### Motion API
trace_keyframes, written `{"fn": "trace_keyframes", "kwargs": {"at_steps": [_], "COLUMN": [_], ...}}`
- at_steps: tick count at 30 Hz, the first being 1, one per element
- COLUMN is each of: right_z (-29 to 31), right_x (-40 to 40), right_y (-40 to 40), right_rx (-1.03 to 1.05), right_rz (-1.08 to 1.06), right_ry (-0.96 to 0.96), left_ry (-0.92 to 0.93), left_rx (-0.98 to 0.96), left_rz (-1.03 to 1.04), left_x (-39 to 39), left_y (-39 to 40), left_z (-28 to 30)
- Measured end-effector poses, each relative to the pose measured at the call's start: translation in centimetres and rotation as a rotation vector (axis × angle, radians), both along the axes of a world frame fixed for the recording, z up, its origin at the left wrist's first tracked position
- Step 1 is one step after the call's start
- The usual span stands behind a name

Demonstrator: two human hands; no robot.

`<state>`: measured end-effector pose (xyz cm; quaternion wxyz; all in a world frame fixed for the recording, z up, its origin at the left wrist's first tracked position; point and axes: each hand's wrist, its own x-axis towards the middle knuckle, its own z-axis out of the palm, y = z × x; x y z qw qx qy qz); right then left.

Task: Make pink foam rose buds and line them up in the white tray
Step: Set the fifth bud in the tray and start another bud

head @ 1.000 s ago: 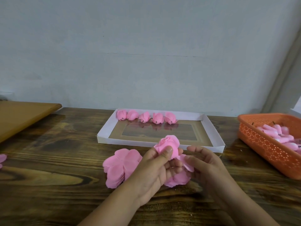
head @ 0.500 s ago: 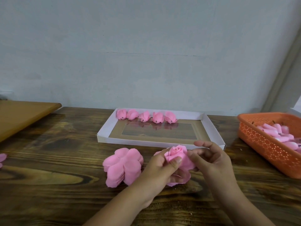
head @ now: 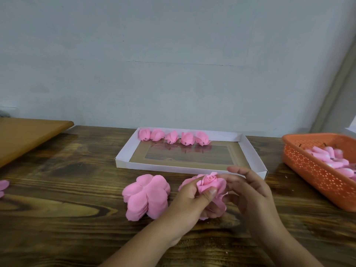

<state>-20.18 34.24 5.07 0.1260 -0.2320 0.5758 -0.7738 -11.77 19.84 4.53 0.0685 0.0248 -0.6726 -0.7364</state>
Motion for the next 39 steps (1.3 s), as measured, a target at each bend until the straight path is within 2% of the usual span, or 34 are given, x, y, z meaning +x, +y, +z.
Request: {"fn": "trace_keyframes", "kwargs": {"at_steps": [4, 12, 21, 30, 39], "right_z": [-0.37, -0.44, -0.89, -0.82, -0.2], "right_x": [0.02, -0.01, -0.24, -0.26, -0.03], "right_y": [-0.2, -0.56, -0.31, -0.26, -0.33], "right_rx": [0.028, 0.073, -0.022, -0.015, 0.072], "right_rz": [-0.024, -0.058, -0.013, -0.016, 0.048], "right_ry": [0.074, 0.172, 0.013, 0.003, 0.003], "left_ry": [-0.009, -0.034, -0.015, -0.025, -0.008], "left_rx": [0.091, 0.086, 0.027, -0.103, -0.107], "left_rz": [-0.018, -0.017, 0.0, 0.032, 0.024], "left_x": [-0.19, -0.2, 0.01, -0.17, -0.26], "left_y": [-0.29, -0.44, -0.44, -0.16, -0.15], "left_z": [-0.29, -0.47, -0.35, -0.62, -0.7]}}
